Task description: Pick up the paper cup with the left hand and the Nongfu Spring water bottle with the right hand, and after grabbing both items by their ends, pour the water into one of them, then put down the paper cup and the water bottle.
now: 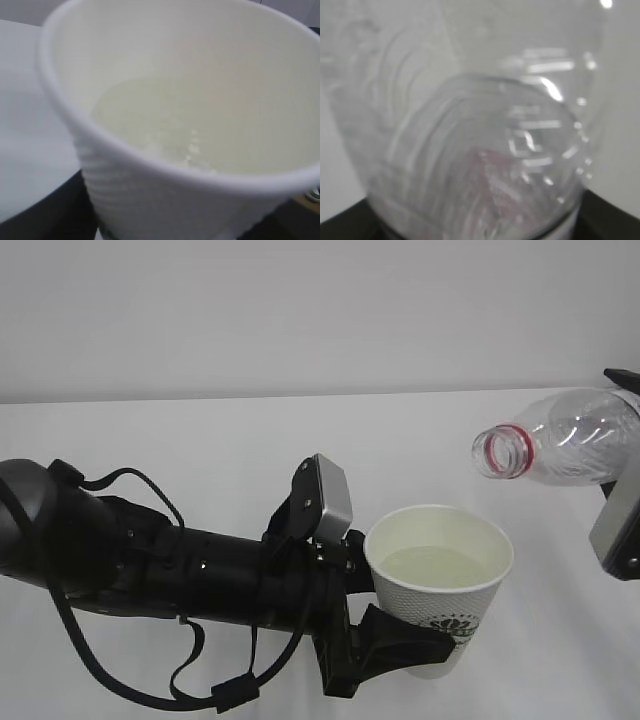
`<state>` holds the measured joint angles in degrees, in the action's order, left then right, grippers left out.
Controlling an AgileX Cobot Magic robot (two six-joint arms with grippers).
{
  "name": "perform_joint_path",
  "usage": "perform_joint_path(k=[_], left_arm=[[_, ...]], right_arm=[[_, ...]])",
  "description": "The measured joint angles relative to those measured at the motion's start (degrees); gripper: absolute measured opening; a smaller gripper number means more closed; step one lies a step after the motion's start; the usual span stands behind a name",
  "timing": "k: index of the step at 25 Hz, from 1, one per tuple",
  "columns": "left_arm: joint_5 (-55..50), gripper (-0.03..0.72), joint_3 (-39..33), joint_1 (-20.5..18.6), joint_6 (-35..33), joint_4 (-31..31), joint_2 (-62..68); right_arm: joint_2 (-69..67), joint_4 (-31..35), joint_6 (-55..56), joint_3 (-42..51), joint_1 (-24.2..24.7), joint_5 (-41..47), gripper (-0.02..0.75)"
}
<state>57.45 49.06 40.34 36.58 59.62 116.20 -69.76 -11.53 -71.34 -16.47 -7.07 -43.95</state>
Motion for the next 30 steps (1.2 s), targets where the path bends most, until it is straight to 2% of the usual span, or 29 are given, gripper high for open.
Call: perform_joint_path(k=[15, 30], left_arm=[[-0.05, 0.513, 0.00, 0.00, 0.00, -4.07, 0.00], [0.05, 0.511, 0.00, 0.00, 0.00, -4.51, 0.00]], right_arm=[[0.00, 1.17, 24.07, 0.00, 0.00, -0.09, 0.482], [0.00, 1.26, 49.69, 0.00, 0.00, -0.42, 0.482]])
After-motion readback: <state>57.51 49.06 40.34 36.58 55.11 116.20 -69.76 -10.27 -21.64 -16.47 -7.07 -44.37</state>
